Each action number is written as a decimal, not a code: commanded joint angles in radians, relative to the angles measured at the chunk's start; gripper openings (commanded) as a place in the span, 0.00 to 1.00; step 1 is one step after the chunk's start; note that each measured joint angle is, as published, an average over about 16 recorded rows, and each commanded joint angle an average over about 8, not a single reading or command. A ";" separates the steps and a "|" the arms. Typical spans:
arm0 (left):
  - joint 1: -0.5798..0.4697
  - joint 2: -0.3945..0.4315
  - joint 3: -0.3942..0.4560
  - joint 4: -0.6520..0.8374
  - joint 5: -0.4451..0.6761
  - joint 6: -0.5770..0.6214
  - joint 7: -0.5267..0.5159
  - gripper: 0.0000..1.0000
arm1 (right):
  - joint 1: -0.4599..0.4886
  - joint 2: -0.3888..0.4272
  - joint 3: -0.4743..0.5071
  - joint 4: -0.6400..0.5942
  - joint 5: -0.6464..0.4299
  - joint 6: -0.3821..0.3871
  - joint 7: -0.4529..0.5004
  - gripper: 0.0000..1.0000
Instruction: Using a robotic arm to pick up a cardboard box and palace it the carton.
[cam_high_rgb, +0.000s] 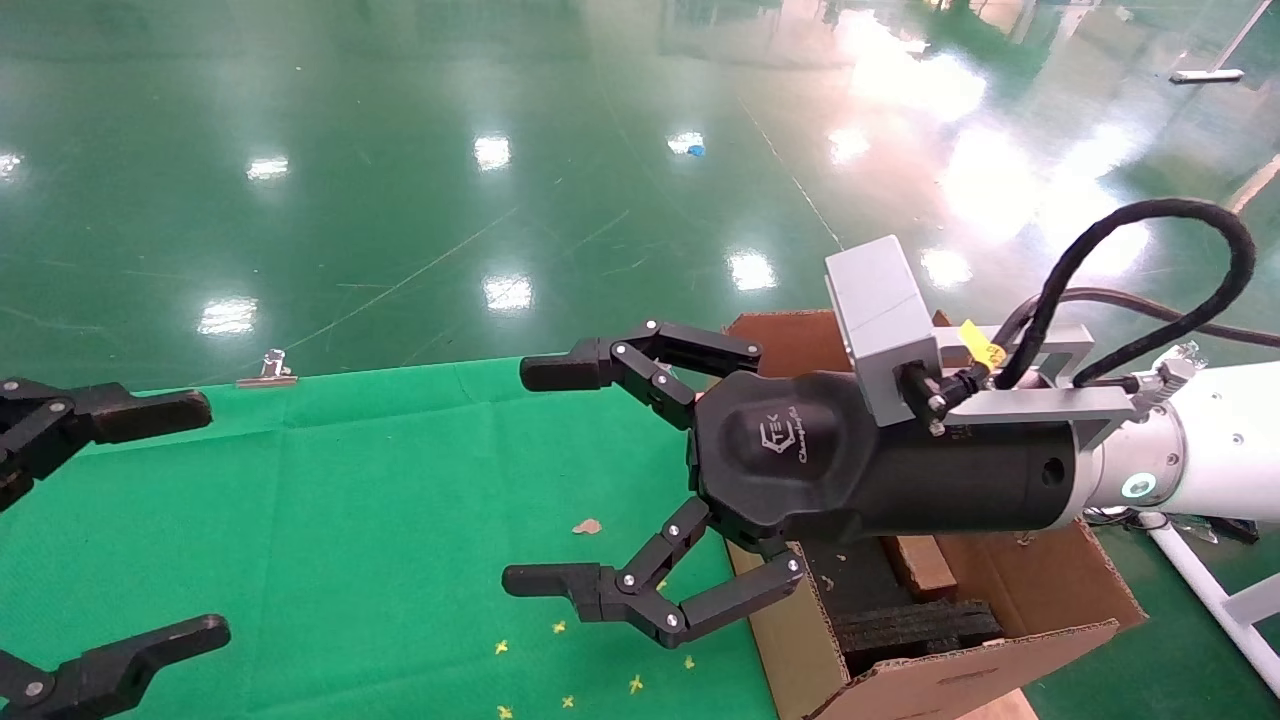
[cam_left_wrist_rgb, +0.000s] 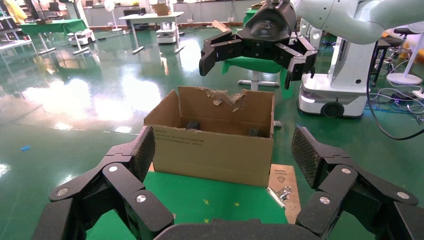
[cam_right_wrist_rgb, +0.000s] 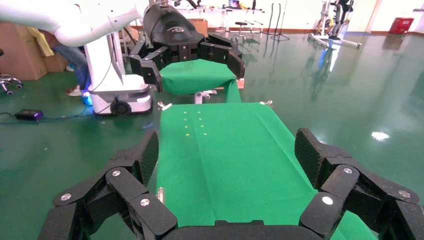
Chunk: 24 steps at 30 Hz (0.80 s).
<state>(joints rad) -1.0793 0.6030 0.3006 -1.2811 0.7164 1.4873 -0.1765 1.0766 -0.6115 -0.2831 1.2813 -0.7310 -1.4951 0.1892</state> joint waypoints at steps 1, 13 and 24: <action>0.000 0.000 0.000 0.000 0.000 0.000 0.000 1.00 | 0.000 0.000 0.000 0.000 0.000 0.000 0.000 1.00; 0.000 0.000 0.000 0.000 0.000 0.000 0.000 1.00 | 0.001 -0.001 -0.001 -0.001 -0.001 0.000 0.001 1.00; 0.000 0.000 0.000 0.000 0.000 0.000 0.000 1.00 | 0.002 -0.001 -0.002 -0.002 -0.001 0.000 0.000 1.00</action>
<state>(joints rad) -1.0793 0.6030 0.3005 -1.2811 0.7164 1.4873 -0.1765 1.0782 -0.6122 -0.2852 1.2794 -0.7318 -1.4948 0.1897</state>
